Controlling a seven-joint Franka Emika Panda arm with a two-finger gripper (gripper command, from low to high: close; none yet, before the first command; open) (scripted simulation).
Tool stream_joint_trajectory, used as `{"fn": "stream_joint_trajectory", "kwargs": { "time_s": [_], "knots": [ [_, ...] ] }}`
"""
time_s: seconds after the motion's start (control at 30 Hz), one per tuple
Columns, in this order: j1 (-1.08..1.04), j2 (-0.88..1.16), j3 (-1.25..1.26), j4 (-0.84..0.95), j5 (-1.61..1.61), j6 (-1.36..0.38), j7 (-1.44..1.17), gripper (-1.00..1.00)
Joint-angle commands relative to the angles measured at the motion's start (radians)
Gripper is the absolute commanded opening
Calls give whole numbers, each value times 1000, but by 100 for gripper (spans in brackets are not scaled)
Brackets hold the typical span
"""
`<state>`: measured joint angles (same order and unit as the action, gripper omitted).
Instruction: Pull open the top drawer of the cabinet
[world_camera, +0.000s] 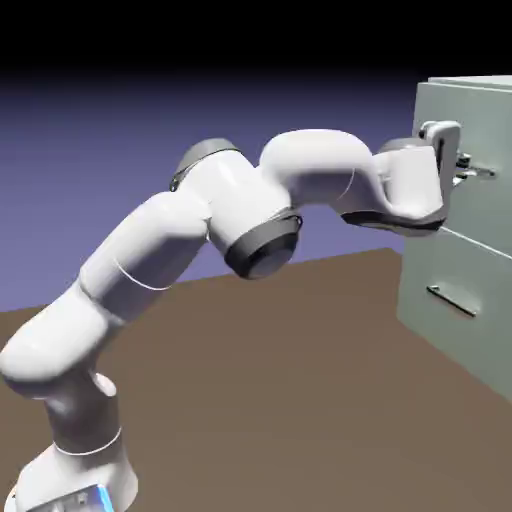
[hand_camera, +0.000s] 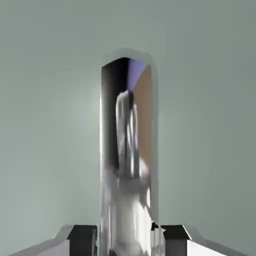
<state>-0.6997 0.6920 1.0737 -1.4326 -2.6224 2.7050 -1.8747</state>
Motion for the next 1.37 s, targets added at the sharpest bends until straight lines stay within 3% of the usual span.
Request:
{"fn": "stream_joint_trajectory", "kwargs": {
  "time_s": [0.0, 0.33, 0.63, 0.93, 1.23, 1.27, 1.33],
  "knots": [
    [-24, -23, 12, -36, -6, -8, 23, -100],
    [-337, -309, 210, -384, -57, -48, 299, -100],
    [-663, -483, 482, -523, -91, -29, 490, -100],
    [-961, -380, 808, -644, -58, -87, 379, -100],
    [-1218, -154, 1105, -882, 11, -192, 191, -100],
    [-1218, -154, 1105, -882, 11, -192, 191, 100],
    [-1248, -122, 1138, -918, 24, -202, 170, 100]
  ]
}}
